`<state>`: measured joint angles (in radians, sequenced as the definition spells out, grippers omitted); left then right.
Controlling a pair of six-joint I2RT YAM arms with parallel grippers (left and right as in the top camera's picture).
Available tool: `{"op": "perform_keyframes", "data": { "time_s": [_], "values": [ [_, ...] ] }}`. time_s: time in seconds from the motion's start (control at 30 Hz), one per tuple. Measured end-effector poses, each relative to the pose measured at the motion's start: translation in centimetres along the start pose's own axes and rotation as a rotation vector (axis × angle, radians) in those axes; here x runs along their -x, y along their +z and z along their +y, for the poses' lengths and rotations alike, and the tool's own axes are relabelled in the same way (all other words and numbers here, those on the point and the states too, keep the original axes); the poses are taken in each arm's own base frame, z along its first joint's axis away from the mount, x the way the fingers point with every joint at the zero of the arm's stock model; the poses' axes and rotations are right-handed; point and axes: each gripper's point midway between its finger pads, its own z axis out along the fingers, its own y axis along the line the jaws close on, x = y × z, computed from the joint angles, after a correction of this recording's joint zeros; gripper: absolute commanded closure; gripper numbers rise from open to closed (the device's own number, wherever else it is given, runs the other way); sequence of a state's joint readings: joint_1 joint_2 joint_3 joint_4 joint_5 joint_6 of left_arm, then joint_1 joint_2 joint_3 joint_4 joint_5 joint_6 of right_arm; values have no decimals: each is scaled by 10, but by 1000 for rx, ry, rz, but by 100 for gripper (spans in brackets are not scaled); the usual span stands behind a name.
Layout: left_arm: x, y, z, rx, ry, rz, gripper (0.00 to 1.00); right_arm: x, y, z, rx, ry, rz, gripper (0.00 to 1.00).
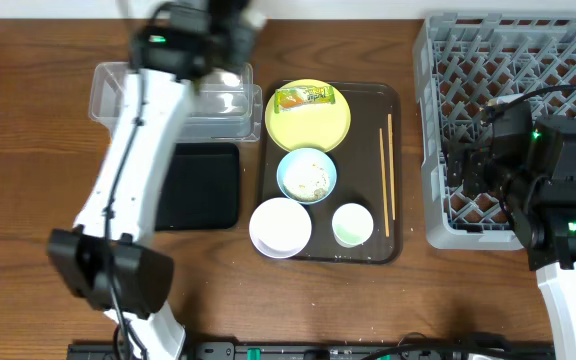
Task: Sort waste into correct bins and load items into the dishwasher rack
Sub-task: 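Carry the tissue with the left gripper and drop it into the clear bin, then reach the left gripper to the yellow plate and grasp the snack wrapper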
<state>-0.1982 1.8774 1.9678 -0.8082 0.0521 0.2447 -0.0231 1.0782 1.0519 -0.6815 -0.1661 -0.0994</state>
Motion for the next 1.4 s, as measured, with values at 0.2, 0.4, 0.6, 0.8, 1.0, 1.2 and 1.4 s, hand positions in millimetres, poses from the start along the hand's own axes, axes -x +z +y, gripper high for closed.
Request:
{"op": "perform_keyframes", "data": {
  "time_s": [0.2, 0.4, 0.6, 0.8, 1.0, 1.2, 1.4],
  "values": [
    [-64, 50, 50, 33, 25, 183, 94, 0, 0, 0, 0, 0, -1, 13],
    [-127, 98, 48, -21, 45, 376, 51, 1, 0, 0, 0, -1, -4, 13],
    [-118, 96, 37, -34, 77, 353, 25, 1, 0, 0, 0, 0, -4, 14],
    [-69, 96, 4, -85, 94, 206, 25, 1, 0, 0, 0, -1, -4, 14],
    [-35, 99, -68, -201, 188, 83, 25, -2, 0, 0, 1, 1, 9, 14],
    [-56, 144, -143, -315, 308, 117, 25, -5, 0, 1, 2, 4, 22, 14],
    [-107, 197, -162, -348, 322, 226, 25, -8, 0, 1, 3, 5, 33, 14]
  ]
}}
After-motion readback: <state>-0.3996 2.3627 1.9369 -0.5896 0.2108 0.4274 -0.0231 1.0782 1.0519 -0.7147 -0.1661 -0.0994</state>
